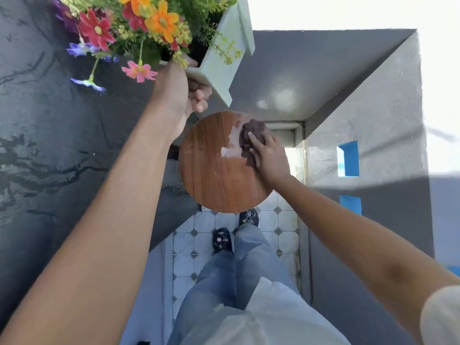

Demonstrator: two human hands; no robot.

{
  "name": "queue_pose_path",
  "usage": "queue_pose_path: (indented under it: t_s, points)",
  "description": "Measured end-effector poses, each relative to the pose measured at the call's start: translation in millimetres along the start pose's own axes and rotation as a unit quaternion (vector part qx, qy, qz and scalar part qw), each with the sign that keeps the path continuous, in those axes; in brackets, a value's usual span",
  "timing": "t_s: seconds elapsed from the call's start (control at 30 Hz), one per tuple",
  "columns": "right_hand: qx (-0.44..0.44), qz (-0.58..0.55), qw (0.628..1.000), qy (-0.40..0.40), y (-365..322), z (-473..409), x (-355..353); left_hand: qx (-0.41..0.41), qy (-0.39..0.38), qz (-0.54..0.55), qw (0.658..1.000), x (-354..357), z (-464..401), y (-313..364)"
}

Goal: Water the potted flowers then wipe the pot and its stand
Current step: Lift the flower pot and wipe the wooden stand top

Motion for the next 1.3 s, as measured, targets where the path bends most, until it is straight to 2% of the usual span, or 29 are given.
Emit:
queue_pose_path:
  t_s: [0.07,0.13,0.23,0.33,0.4,0.47,0.53,0.6,0.63,0.7,0.77,0.8,0.87,0.9,0.93,1.0,1.1,1.17,1.23,1.3]
  points:
    - [0.118,-0.082,0.989,0.041,2.1,-16.5,-7.8,-0.002,0.004,-0.003,1.000,-0.2,-2.4,-0.6]
    - [0.125,-0.095,0.987,0.041,-25.1,-14.6,4.9,-0.005,0.012,-0.005,1.000,0.2,-5.0,-0.1]
    - [-0.057,-0.047,0.996,-0.045,-81.9,16.7,42.4,-0.006,0.011,0.004,1.000,0.9,-9.0,3.5]
    - [-0.279,0.026,0.947,-0.154,-104.1,49.0,63.0,-0.001,0.007,0.002,1.000,0.8,-12.6,7.4]
    - [-0.341,0.050,0.926,-0.155,-95.3,41.4,53.3,0.002,0.009,0.003,1.000,0.6,-14.6,9.2]
    - [-0.275,0.050,0.952,-0.123,-77.4,6.3,38.2,0.004,0.006,0.004,1.000,1.2,-16.8,10.0]
    - [-0.112,0.020,0.992,-0.055,-55.3,-37.6,11.7,0.008,0.003,0.007,1.000,1.6,-17.8,10.1]
    - [0.025,-0.025,0.999,0.001,-44.0,-63.8,-8.2,0.008,0.006,0.009,1.000,1.3,-18.3,9.0]
    - [0.057,-0.026,0.998,0.015,-48.0,-67.8,-8.9,0.007,0.009,0.008,1.000,1.2,-18.2,8.5]
    - [0.035,0.002,0.999,0.008,-73.7,-62.5,-1.4,0.004,0.015,0.007,1.000,1.6,-18.3,7.5]
    - [-0.074,-0.003,0.995,-0.070,-112.5,-43.8,22.8,0.006,0.021,0.006,1.000,1.0,-18.4,7.7]
    - [-0.151,0.007,0.980,-0.132,-132.1,-31.2,35.4,0.007,0.025,0.005,1.000,0.2,-19.2,7.8]
    - [-0.299,0.066,0.925,-0.226,-156.3,-10.3,54.8,0.004,0.030,0.002,1.000,-1.5,-19.3,7.7]
    - [-0.340,0.078,0.904,-0.246,-156.6,-8.8,57.3,0.001,0.031,-0.002,1.000,-1.8,-18.6,7.7]
    - [-0.352,0.079,0.901,-0.242,-153.5,-13.6,53.9,-0.001,0.030,-0.006,1.000,-1.8,-17.5,7.7]
    - [-0.303,0.078,0.932,-0.183,-141.1,-33.7,42.9,-0.003,0.024,-0.013,1.000,-1.3,-15.1,7.2]
    - [-0.124,0.045,0.990,-0.042,-109.8,-63.9,-6.2,-0.007,0.026,-0.015,1.000,-2.9,-12.0,3.0]
    - [-0.020,0.070,0.997,0.036,-93.3,-67.1,-34.7,-0.008,0.032,-0.009,0.999,-5.2,-9.7,-0.7]
    - [-0.005,0.066,0.997,0.029,-94.0,-60.7,-32.0,-0.006,0.030,-0.013,0.999,-6.3,-6.4,-3.2]
    - [-0.064,0.004,0.998,-0.024,-101.7,-43.3,-0.7,-0.006,0.026,-0.016,1.000,-6.2,-2.5,-6.1]
Point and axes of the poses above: each hand's wrist, its own z-axis away from the middle knuckle, its own x-axis out of the palm, y = z × x, the point moved 2 cm from there along -z, towards the middle knuckle, and after that the axes turned 15 degrees about -y, right-handed, at the moved point
